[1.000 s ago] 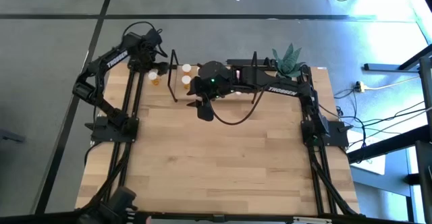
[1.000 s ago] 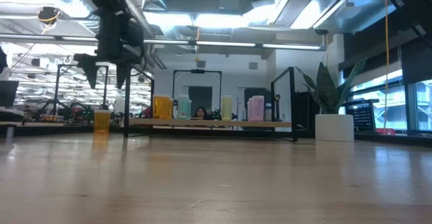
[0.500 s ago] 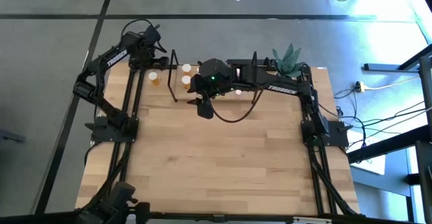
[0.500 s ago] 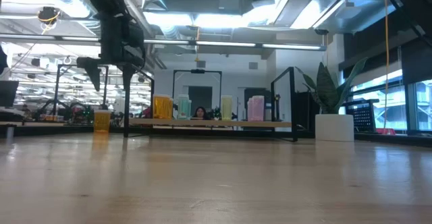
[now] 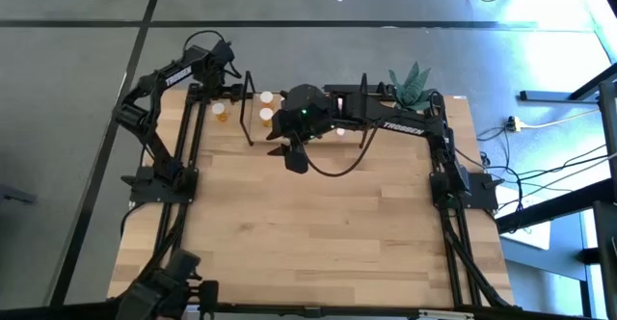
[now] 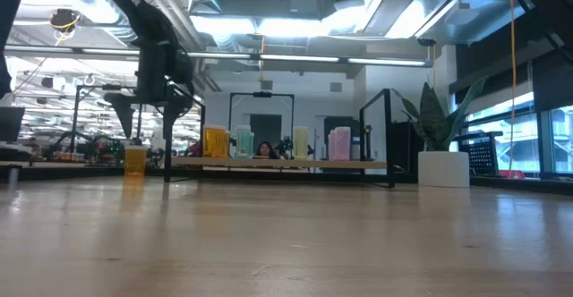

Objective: Pick and place medicine bottles onto shelf by color
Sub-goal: Put the orange pill bottle on the shelf aligned with the other orange pill bottles

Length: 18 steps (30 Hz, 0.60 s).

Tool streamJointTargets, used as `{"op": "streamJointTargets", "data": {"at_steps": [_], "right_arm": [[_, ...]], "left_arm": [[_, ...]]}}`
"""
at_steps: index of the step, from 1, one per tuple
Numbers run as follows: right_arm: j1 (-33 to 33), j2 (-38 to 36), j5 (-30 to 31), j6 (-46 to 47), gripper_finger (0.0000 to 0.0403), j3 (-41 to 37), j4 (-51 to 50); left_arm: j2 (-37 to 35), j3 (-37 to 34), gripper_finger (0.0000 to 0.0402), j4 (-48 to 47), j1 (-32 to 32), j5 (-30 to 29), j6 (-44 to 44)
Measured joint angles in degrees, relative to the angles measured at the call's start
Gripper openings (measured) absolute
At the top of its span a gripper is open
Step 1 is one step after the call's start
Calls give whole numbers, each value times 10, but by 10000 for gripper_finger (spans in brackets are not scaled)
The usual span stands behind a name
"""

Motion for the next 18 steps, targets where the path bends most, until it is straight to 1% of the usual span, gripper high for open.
{"op": "streamJointTargets", "data": {"at_steps": [6, 10, 13, 18], "right_arm": [[0, 0, 0, 0, 204, 0, 0], [0, 0, -1, 0, 204, 0, 0], [0, 0, -1, 0, 204, 0, 0], [0, 0, -1, 1, 204, 0, 0]], "left_arm": [[-6, 1, 393, 5, 10, 25, 0], [-18, 1, 393, 10, 24, 71, 17], [-20, 1, 393, 10, 32, 97, 61], [-25, 2, 393, 10, 23, 93, 174]]}}
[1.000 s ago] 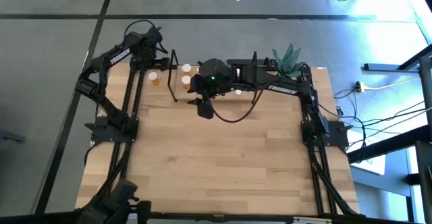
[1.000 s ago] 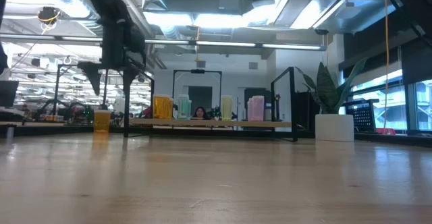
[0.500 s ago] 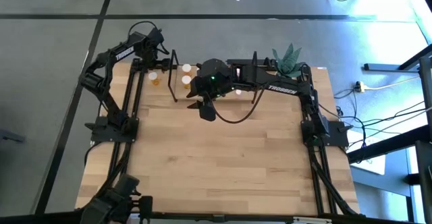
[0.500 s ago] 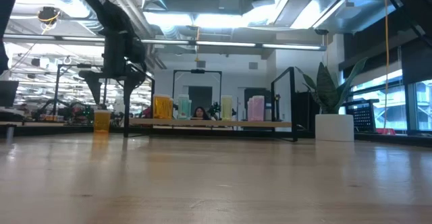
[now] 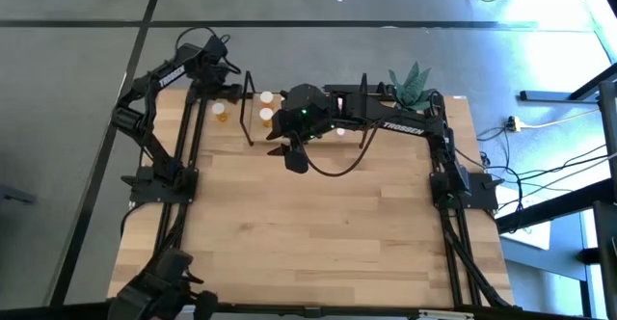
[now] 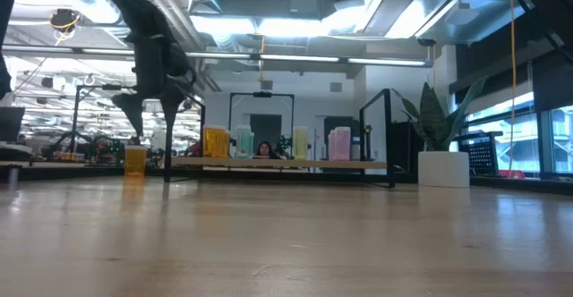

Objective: Pick and place medicine bottles onto shelf by color
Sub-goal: Put the orange pill bottle on the shelf aligned with the other orange pill bottles

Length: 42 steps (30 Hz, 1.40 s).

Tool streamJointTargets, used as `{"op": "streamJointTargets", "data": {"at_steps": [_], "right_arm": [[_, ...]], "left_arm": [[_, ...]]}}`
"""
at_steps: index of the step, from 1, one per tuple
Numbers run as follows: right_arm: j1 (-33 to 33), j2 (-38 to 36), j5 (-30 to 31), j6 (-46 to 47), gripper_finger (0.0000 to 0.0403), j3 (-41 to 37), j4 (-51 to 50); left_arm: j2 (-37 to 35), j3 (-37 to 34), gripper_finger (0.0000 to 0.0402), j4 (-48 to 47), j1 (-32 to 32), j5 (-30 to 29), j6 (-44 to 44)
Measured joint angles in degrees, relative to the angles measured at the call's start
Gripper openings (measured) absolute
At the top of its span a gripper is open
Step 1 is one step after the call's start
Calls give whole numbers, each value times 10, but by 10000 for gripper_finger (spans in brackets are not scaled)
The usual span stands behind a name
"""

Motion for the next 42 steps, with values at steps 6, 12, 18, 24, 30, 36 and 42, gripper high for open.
{"op": "streamJointTargets", "data": {"at_steps": [6, 12, 18, 24, 30, 36, 42], "right_arm": [[0, 0, 0, 1, 204, 0, 0], [0, 0, 0, 1, 204, 0, 1], [0, 0, 0, 1, 204, 0, 1], [0, 0, 0, 1, 204, 0, 1], [0, 0, 0, 1, 204, 0, 1], [0, 0, 0, 1, 204, 0, 1], [0, 0, 0, 1, 204, 0, 1]], "left_arm": [[0, 0, 393, -18, -24, -15, 133], [-1, 1, 393, -29, -54, -68, 234], [5, -1, 393, -21, -55, -131, 250], [8, -7, 393, -10, -56, -140, 236], [6, -9, 393, -6, -56, -142, 243], [6, -9, 393, -8, -56, -138, 247], [6, -9, 393, -20, -55, -125, 275]]}}
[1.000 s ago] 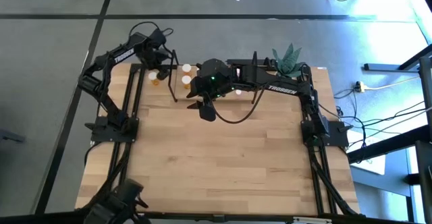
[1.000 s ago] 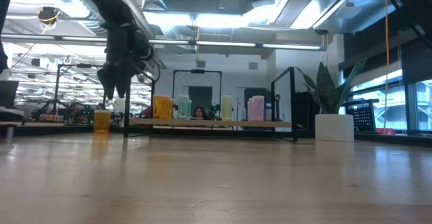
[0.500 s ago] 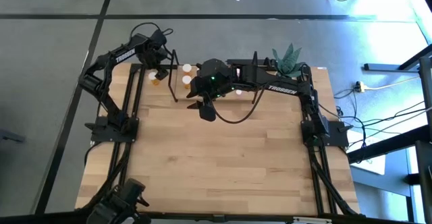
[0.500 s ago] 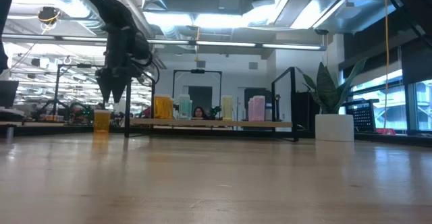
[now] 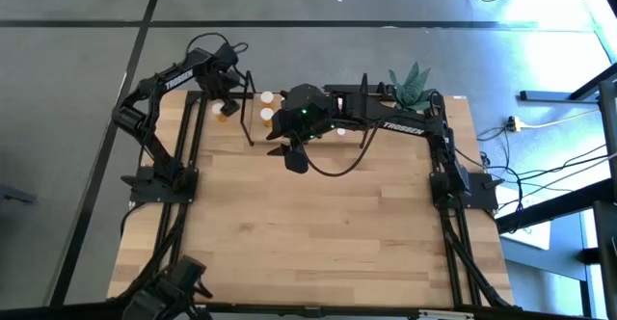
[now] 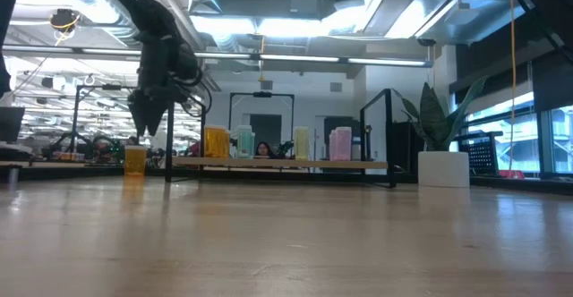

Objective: Pick and place medicine bottles onto shelf by color
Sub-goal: Put the orange pill bottle on the shelf aligned with the other orange pill bottles

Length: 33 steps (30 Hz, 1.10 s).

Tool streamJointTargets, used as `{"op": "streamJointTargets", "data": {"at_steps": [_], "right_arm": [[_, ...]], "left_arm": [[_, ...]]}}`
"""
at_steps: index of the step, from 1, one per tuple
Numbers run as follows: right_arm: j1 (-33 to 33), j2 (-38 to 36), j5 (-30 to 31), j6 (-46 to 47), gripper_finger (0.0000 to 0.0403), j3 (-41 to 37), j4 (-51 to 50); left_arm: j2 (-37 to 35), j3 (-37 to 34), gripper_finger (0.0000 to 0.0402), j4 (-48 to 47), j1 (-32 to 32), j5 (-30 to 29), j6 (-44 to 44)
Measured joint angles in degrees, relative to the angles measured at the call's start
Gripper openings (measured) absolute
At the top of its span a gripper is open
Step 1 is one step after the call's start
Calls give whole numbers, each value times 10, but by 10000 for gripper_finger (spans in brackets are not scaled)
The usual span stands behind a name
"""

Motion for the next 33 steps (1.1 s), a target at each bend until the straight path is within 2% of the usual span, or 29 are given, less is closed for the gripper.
{"op": "streamJointTargets", "data": {"at_steps": [4, 10, 17, 23, 33], "right_arm": [[0, 0, 0, 0, 204, 0, 0], [0, 0, 0, 0, 204, 0, 0], [0, 0, 1, 0, 204, 0, 0], [0, 0, 2, 0, 204, 0, 0], [0, 0, 2, 4, 204, 0, 0]], "left_arm": [[0, -10, 393, -2, 1, 3, 31], [0, -44, 393, 14, 1, -33, 83], [0, -57, 393, 37, 13, -60, 78], [0, -60, 393, 65, 25, -40, 76], [0, -96, 393, 98, 25, -39, 71]]}}
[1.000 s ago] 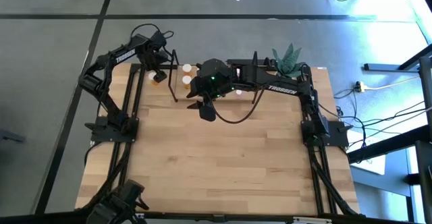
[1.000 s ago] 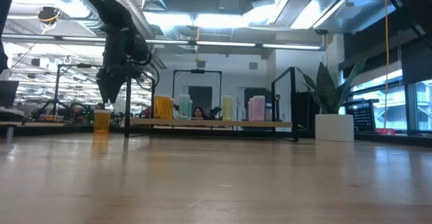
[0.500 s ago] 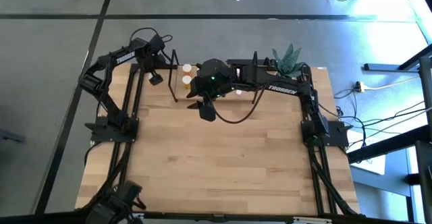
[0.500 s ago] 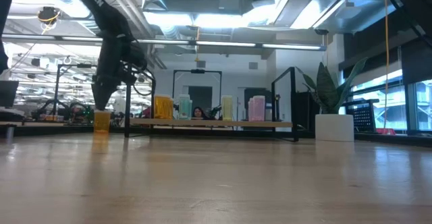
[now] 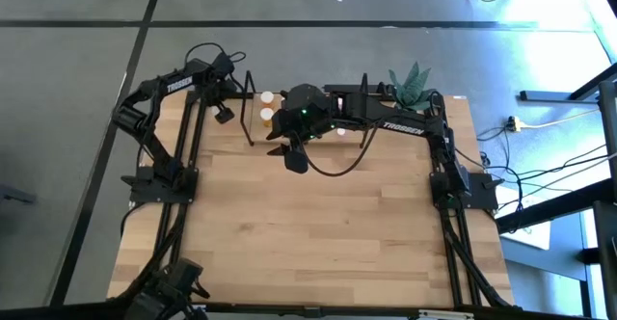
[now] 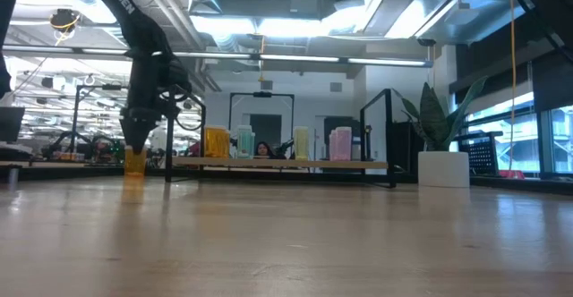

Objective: Pick and place medicine bottles onto shelf by color
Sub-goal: Put the orange pill bottle on the shelf aligned with the other orange pill bottles

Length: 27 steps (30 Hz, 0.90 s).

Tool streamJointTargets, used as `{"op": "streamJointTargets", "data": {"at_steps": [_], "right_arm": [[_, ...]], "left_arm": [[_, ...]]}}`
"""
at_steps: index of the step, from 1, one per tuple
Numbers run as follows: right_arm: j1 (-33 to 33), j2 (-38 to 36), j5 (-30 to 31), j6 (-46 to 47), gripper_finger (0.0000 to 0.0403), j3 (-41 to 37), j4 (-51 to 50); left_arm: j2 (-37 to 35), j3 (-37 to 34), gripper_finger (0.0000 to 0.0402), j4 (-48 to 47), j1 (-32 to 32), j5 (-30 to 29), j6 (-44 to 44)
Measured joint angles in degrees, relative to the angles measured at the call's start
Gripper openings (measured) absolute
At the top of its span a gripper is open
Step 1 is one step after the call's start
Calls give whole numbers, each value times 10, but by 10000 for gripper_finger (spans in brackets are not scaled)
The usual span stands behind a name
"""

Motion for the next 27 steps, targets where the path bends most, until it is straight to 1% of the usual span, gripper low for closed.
{"op": "streamJointTargets", "data": {"at_steps": [4, 27], "right_arm": [[0, 0, 0, 0, 204, 0, 0], [0, 0, -1, -2, 204, 0, 0]], "left_arm": [[0, 0, 393, 9, 0, 0, -15], [0, 0, 393, 15, 0, 4, -15]]}}
